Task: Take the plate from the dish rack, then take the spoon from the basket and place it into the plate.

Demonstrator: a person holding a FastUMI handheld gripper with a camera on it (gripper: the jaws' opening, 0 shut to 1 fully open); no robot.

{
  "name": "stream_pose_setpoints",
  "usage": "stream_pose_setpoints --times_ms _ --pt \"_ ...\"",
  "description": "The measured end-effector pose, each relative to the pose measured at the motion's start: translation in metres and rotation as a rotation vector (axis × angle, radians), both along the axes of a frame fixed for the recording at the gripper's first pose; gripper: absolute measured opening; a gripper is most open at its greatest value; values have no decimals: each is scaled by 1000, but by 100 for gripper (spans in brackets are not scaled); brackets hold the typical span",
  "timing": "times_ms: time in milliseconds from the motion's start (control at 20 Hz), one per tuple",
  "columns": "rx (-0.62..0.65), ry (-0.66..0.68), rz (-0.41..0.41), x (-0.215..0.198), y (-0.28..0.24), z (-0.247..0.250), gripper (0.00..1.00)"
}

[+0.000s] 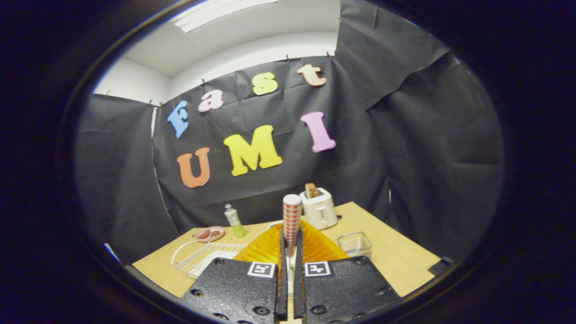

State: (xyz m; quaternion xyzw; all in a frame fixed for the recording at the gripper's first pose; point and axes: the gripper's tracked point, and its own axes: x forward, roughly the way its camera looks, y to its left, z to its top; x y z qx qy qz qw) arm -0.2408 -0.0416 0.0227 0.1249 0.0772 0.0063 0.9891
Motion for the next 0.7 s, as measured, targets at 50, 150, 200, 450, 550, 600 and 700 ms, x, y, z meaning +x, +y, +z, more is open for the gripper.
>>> stream_pose_setpoints --times_ms 50,150,200,450,550,600,700 --pt "3 10 18 -3 15 -7 10" --pt "3 19 52 -7 46 -20 10" --pt "-12 31 75 -9 59 -27 10" --pt "0 133 151 -15 112 -84 10" --pt "32 144 161 -19 128 -99 10" --pt "45 149 167 -21 136 -105 10" --pt "50 163 179 -23 148 -116 10"
